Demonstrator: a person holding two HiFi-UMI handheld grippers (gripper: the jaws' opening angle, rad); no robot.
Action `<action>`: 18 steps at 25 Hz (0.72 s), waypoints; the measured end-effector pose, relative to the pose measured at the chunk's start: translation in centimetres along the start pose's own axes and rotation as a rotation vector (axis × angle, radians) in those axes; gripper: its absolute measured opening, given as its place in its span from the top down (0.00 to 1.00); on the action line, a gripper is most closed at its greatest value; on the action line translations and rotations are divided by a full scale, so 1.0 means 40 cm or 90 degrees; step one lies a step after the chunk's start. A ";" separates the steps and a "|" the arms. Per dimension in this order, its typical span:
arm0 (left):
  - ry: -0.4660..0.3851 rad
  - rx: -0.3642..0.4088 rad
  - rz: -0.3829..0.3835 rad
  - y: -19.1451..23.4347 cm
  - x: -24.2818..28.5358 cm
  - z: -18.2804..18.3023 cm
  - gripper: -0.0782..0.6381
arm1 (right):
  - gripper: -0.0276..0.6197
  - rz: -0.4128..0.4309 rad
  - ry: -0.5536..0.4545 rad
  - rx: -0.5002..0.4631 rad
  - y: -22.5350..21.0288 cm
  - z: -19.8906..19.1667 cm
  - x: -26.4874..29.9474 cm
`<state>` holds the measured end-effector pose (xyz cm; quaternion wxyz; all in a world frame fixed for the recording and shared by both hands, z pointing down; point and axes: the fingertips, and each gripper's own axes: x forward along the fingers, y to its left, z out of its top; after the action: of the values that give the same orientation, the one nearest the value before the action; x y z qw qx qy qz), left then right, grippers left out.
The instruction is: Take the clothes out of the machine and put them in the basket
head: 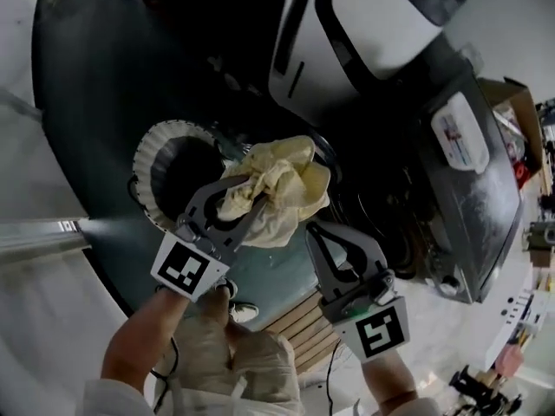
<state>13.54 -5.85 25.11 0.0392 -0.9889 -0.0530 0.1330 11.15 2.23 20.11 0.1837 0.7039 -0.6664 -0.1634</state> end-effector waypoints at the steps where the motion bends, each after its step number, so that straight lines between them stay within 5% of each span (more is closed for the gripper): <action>1: -0.005 -0.015 0.033 0.043 -0.048 0.014 0.74 | 0.94 0.023 0.004 0.006 0.020 0.022 0.039; 5: -0.012 -0.045 0.143 0.194 -0.218 0.046 0.74 | 0.94 0.092 0.005 0.023 0.087 0.108 0.199; 11: 0.004 -0.075 0.239 0.361 -0.385 0.020 0.74 | 0.94 0.179 0.013 0.010 0.199 0.187 0.400; 18: 0.052 -0.143 0.369 0.504 -0.493 -0.144 0.74 | 0.94 0.309 0.018 0.033 0.293 0.160 0.595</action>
<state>-1.92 -28.47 33.89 -0.1079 -0.9656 0.2180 0.0923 -0.79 -22.29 20.41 0.2090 0.5299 -0.8172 -0.0874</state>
